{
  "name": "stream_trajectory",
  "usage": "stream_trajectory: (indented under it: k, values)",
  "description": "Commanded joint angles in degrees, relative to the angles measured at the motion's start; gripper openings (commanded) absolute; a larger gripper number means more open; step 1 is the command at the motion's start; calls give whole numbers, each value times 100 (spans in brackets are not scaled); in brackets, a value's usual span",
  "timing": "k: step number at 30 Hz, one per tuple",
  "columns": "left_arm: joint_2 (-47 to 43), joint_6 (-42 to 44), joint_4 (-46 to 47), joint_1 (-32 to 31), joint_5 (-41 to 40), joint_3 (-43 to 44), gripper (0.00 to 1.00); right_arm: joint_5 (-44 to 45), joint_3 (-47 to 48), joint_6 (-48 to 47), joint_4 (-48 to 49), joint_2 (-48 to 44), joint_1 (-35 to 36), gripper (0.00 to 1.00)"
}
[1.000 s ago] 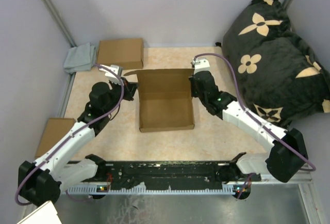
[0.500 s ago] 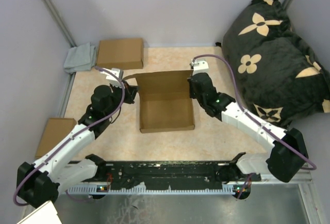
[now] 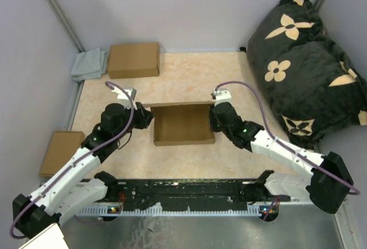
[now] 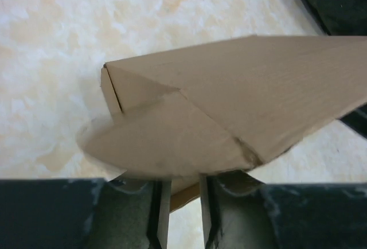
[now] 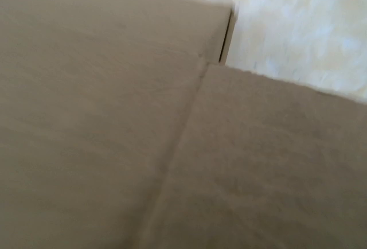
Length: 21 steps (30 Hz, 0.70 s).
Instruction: Fold the paper box
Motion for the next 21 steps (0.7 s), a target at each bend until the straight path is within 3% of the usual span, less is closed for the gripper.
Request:
stream_trajectory:
  k: [1,3,5,13,17,21]
  values:
    - [-580,-620,-885,-66,201,-148,34,-751,-533,670,-320,-470,126,40]
    - [-820,-799,-1361,-66,203,-154,37,-965,-758,890,-486,-794,135,50]
    - [-1054,-1036,-1758,-69,209,-145,40,-1206,-998,1053,-612,-1186,134,53]
    - [-1967,-1676,-2866,-79,61,-41,41,-1628,-1517,1531,-1352,-2567,133,57]
    - [-2207,-1941,-3104,-72,-307,224,40,-1580,-1379,1534,-1776,-2950,133,52]
    - [-2195,-1702,-3189,-73,-626,498,39,-2185,-1212,1380,-1663,-3133,133,36]
